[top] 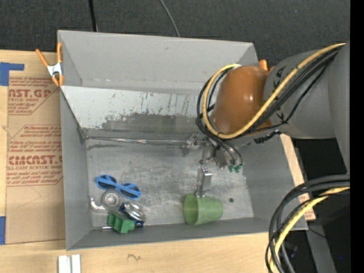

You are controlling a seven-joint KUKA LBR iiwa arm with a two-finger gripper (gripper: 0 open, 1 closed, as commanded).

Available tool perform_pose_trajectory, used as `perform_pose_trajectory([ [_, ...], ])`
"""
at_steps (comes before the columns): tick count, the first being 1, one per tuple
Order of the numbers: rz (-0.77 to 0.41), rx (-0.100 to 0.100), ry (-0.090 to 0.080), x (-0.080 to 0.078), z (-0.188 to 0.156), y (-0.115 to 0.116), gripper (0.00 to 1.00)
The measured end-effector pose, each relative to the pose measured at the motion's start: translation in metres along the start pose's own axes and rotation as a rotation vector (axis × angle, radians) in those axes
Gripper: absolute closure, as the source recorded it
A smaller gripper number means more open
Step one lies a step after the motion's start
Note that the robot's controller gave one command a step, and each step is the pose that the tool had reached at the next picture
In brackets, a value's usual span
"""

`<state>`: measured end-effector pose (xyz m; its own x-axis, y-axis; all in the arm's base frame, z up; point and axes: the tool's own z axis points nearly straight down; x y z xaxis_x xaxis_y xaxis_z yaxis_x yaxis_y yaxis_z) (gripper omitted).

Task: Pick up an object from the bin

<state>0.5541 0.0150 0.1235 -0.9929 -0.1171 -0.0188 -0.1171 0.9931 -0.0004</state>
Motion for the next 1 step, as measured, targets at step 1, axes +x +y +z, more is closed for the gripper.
perform_pose_trajectory([
  [1,-0.189,-0.002,0.019,0.0596,-0.0266,-0.0089,0.00],
])
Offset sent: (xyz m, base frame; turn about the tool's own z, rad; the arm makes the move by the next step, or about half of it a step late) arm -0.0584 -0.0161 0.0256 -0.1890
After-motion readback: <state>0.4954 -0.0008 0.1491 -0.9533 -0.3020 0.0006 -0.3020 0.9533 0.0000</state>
